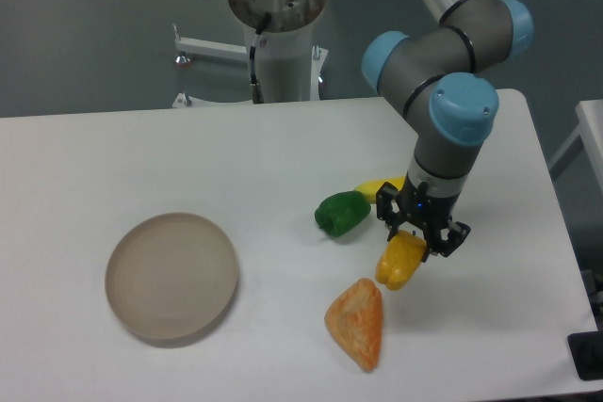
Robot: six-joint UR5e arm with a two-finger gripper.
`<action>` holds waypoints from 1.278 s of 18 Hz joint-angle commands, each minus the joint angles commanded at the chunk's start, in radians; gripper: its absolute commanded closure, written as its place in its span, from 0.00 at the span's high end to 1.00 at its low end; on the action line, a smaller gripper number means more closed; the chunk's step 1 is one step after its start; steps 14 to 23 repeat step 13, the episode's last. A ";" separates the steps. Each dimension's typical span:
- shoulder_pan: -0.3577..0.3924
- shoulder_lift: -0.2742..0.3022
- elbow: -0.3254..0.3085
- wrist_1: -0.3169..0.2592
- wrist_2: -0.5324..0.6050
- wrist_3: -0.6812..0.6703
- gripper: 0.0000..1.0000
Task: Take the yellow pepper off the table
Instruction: 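Lift the held yellow pepper and carry it toward the green pepper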
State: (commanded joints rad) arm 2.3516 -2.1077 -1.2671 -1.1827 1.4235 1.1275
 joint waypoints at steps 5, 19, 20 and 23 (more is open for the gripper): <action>-0.003 -0.011 0.006 0.005 0.005 -0.005 0.58; -0.003 -0.017 0.021 0.006 0.011 0.008 0.58; -0.003 -0.017 0.021 0.006 0.011 0.008 0.58; -0.003 -0.017 0.021 0.006 0.011 0.008 0.58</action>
